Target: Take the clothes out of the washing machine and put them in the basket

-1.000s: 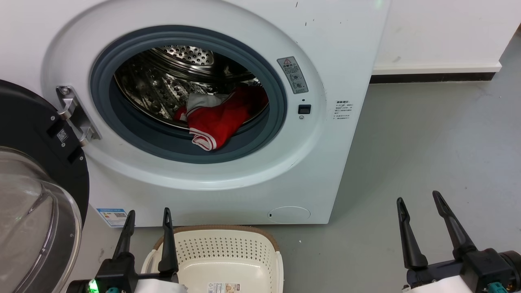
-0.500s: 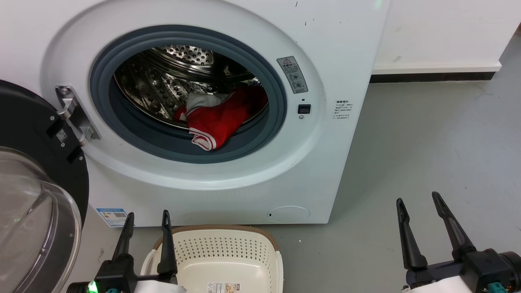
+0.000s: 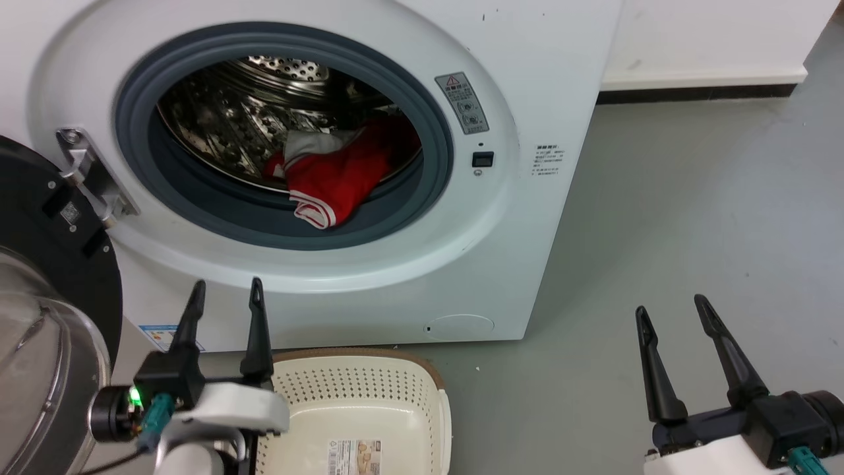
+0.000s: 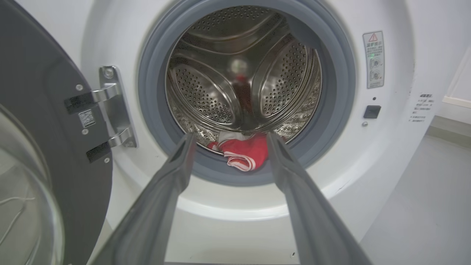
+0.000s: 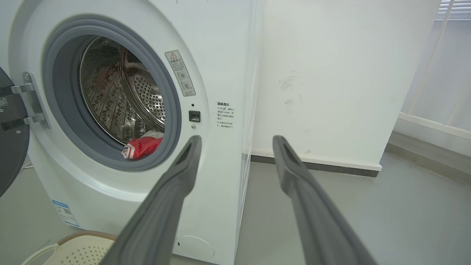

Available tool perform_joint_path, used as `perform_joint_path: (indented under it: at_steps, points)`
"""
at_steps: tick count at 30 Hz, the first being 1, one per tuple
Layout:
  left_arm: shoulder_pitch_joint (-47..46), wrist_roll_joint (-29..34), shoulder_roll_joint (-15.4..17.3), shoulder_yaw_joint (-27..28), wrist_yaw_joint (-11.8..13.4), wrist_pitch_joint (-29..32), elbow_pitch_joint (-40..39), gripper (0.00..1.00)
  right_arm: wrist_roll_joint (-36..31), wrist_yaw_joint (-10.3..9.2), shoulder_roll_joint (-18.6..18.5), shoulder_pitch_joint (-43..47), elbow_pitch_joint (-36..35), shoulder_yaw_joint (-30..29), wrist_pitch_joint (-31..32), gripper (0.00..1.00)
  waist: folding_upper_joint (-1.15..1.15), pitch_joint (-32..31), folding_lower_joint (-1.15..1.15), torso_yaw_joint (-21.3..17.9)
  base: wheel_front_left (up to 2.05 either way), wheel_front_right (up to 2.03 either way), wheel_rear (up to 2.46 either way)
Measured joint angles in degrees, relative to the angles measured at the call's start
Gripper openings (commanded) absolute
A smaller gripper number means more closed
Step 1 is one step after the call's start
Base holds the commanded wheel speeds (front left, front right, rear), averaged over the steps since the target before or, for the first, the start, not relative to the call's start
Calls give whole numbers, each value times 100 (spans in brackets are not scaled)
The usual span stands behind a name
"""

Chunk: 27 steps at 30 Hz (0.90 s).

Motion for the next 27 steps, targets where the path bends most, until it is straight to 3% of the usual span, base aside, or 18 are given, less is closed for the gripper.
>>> perform_joint_path:
  at_steps: [11,20,27]
  points:
    - [-2426,171,428,307,-397,-1,1333,100,22,0,-3,-705,-162,41,0,100,0,962,1,-294,0,0,0]
    - [-4441,339,1003,5,-587,3,3016,100,179,0,-4,-1177,-247,77,0,100,0,1836,1,-673,0,0,0]
    - [-5962,227,1337,-303,-679,976,4246,100,335,0,-7,-1451,-336,-34,0,100,0,2432,2,-907,0,0,0]
